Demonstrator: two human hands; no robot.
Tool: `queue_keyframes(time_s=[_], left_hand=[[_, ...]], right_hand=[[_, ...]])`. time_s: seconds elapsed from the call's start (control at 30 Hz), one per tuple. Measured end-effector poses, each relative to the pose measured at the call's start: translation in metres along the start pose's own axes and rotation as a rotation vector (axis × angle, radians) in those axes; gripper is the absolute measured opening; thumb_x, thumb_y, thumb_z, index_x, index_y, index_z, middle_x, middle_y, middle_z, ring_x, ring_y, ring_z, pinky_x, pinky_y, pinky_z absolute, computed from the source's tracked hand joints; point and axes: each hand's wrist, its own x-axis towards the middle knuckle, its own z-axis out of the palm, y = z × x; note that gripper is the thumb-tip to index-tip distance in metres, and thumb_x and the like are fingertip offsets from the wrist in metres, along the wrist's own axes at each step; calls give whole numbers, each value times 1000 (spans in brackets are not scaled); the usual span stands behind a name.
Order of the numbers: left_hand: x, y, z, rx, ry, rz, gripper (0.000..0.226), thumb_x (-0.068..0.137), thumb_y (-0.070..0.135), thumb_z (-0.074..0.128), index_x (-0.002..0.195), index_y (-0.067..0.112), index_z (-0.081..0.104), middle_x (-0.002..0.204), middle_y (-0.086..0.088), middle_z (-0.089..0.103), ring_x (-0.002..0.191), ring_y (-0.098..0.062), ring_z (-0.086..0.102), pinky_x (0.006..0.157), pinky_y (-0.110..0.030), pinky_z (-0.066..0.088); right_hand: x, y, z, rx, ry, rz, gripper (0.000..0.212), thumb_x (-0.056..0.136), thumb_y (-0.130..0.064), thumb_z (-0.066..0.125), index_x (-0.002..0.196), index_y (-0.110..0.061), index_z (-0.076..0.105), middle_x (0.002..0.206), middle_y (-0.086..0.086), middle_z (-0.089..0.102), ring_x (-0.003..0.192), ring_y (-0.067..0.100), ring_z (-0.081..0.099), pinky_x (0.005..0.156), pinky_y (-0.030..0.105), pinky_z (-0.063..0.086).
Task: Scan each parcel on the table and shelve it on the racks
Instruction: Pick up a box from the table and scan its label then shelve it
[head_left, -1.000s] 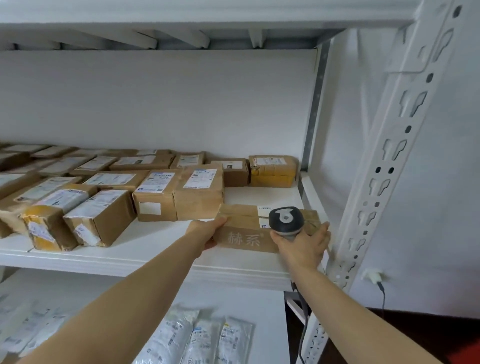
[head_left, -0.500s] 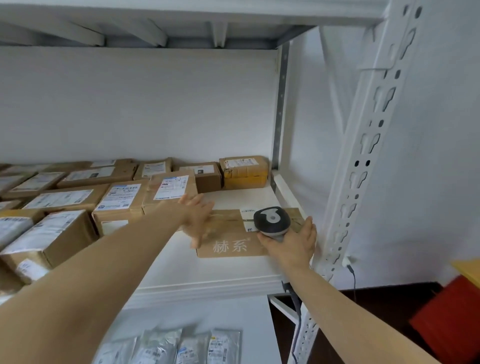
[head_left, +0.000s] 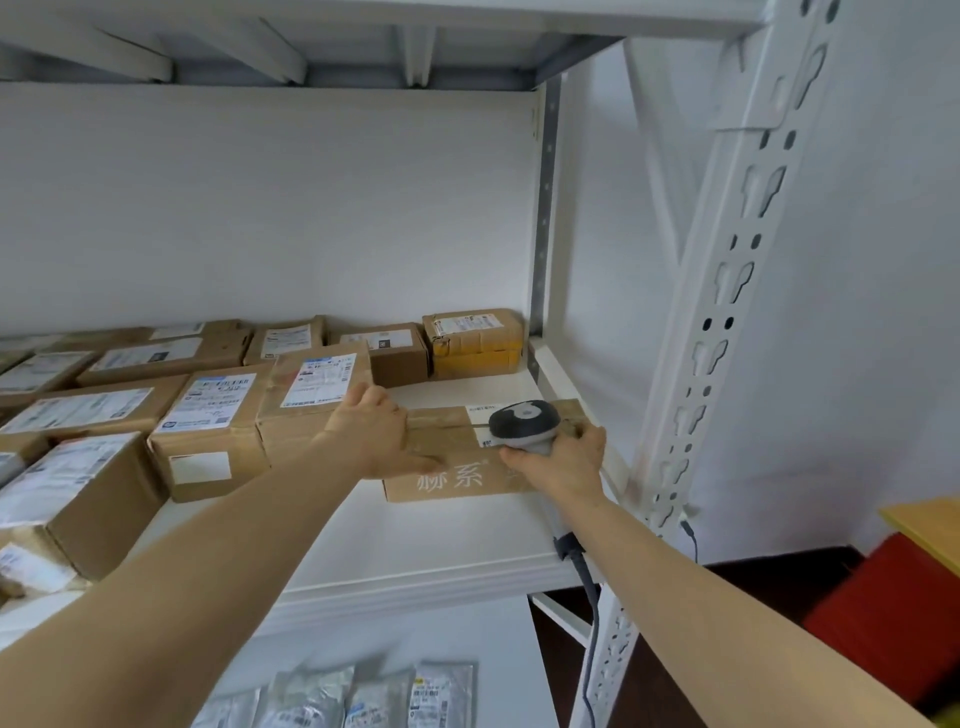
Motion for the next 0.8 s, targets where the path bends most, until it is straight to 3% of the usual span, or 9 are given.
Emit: queue_keyframes(time_s=[0.07, 0.1, 0.13, 0.2, 0.33, 0.43, 0.5, 0.67, 0.8], left_hand=[[-2, 7, -3, -26, 50, 87, 77, 84, 74, 38, 140, 21, 41, 139, 0, 45, 132, -23, 36, 117, -42, 18], [-4, 13, -6, -64, 85, 151, 69, 89, 64, 43, 145, 25, 33, 146, 3, 39, 133, -21, 37, 112, -39, 28], [-6, 20, -8, -93, 124, 201, 63, 94, 56, 44, 148, 30, 28, 150, 6, 35, 131, -20, 40, 100, -36, 40], [-6, 34, -7, -99, 197, 222, 50, 100, 44, 39, 148, 33, 29, 149, 8, 35, 125, -19, 46, 81, -31, 48], [20, 47, -6, -69, 123, 47, 49, 94, 20, 57, 140, 20, 39, 138, -4, 38, 114, -25, 52, 74, -34, 50], [43, 53, -11, -58, 90, -34, 63, 85, 12, 69, 141, 12, 40, 139, -9, 41, 125, -27, 44, 97, -35, 45], [57, 52, -11, -35, 107, -64, 66, 85, 13, 70, 142, 11, 38, 140, -11, 42, 130, -27, 41, 104, -36, 41], [85, 40, -4, -115, 86, -64, 76, 87, 12, 66, 148, 17, 22, 147, -15, 30, 135, -35, 32, 96, -41, 48], [105, 36, 2, -114, 96, -96, 73, 89, 11, 62, 149, 15, 20, 145, -16, 32, 132, -34, 34, 91, -40, 51]], right_hand=[[8, -3, -1, 26, -45, -21, 69, 70, -40, 82, 128, -24, 47, 150, 10, 29, 145, 27, 17, 120, 43, 16], [13, -5, -1, -10, -67, -23, 73, 69, -45, 80, 131, -22, 49, 150, 9, 33, 146, 26, 17, 121, 42, 9], [17, -7, 0, -69, -85, -21, 79, 67, -51, 77, 135, -22, 49, 151, 7, 36, 146, 24, 17, 121, 39, 2], [23, -11, 3, -148, -83, -2, 86, 66, -59, 74, 140, -25, 48, 152, 4, 37, 147, 23, 16, 121, 36, -3], [28, -15, 9, -38, -15, 25, 82, 68, -47, 81, 138, -17, 51, 147, 8, 41, 143, 28, 23, 118, 38, 22], [32, -23, 10, 61, 37, 8, 84, 59, -46, 87, 132, -21, 55, 133, 4, 57, 130, 26, 47, 110, 40, 38], [34, -28, 10, 62, 16, 20, 81, 62, -42, 87, 132, -22, 54, 131, 3, 60, 127, 25, 51, 109, 39, 40], [37, -26, 6, 56, -77, 98, 62, 72, -32, 83, 125, -14, 58, 121, 5, 63, 115, 24, 57, 102, 37, 46], [38, -22, 5, 127, -90, 177, 47, 75, -28, 81, 114, -10, 63, 107, 3, 66, 103, 21, 61, 93, 32, 49]])
